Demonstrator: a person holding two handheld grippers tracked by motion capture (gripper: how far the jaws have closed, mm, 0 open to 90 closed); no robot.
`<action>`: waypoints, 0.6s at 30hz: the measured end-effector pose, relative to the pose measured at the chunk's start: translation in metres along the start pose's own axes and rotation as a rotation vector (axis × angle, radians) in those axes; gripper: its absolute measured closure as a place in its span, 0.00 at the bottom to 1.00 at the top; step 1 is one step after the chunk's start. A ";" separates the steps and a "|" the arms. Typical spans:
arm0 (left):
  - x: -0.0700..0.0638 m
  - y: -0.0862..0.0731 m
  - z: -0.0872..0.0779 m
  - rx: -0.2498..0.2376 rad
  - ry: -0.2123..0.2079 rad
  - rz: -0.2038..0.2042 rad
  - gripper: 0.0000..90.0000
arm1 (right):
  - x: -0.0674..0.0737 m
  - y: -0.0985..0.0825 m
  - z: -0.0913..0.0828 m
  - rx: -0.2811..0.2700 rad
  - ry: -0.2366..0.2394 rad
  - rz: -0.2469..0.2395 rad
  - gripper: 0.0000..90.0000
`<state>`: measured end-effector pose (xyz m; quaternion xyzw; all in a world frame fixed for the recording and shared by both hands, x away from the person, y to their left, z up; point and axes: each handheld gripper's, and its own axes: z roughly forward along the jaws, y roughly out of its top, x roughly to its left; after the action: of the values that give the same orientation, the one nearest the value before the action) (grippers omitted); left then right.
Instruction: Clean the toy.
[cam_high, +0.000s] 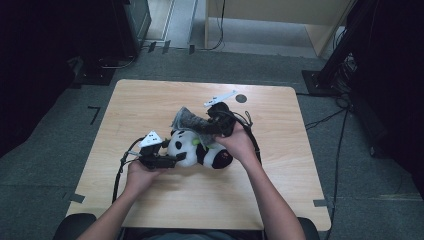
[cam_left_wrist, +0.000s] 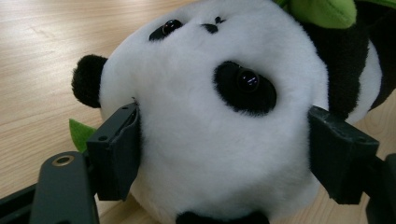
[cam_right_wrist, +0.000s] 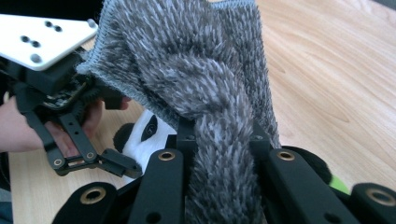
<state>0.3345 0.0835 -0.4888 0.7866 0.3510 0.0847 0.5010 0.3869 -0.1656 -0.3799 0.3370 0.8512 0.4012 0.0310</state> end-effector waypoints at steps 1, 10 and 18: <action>0.000 0.000 0.000 0.000 0.000 0.000 0.28 | 0.000 0.000 0.000 0.000 0.000 0.000 0.84; -0.003 0.000 0.002 0.005 0.038 -0.017 0.40 | -0.006 -0.010 0.029 0.046 0.012 0.005 0.85; -0.004 0.000 0.002 0.006 0.040 0.001 0.42 | -0.028 -0.019 0.026 0.056 -0.006 0.078 0.85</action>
<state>0.3320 0.0797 -0.4891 0.7865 0.3608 0.0999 0.4912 0.4068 -0.1734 -0.4169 0.3719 0.8481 0.3772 0.0083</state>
